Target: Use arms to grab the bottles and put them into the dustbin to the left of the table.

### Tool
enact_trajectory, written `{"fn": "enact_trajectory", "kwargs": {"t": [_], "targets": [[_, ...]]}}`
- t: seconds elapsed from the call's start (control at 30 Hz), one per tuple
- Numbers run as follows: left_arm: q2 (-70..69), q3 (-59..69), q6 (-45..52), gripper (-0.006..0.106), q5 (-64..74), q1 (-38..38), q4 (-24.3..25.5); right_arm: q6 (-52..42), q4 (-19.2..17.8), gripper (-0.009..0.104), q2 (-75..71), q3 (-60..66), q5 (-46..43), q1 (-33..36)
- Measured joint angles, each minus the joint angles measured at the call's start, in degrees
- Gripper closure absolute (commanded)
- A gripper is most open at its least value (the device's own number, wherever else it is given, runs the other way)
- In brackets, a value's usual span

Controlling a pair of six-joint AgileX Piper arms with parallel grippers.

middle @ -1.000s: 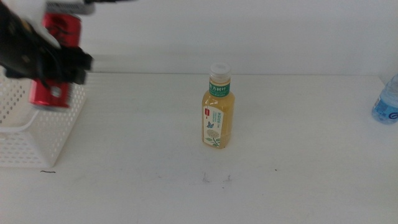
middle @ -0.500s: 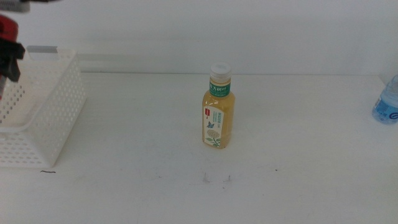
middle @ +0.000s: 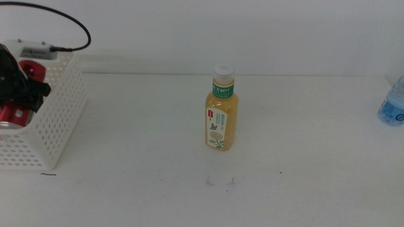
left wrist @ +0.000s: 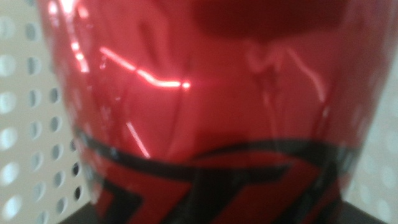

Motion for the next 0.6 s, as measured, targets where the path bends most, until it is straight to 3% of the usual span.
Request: {"fn": "enact_trajectory", "kwargs": {"t": [0.07,0.13,0.23,0.33,0.6], "targets": [[1.01,0.0,0.76,0.096,-0.55,0.02,-0.32,0.0,0.0,0.003,0.0,0.0,0.0,0.0],[1.45,0.0,1.47,0.083,-0.81,0.02,-0.47,0.0,0.0,0.003,0.0,0.0,0.0,0.0],[1.54,0.0,1.46,0.05,-1.56,0.02,-0.47,0.0,0.0,0.003,0.0,0.0,0.0,0.0],[1.54,0.0,1.46,0.006,-1.97,0.02,-0.47,0.0,0.0,0.003,0.0,0.0,0.0,0.0],[-2.47,-0.32,-2.6,0.007,2.89,-1.01,0.0,0.0,0.0,0.003,0.0,0.0,0.0,0.0]]}}
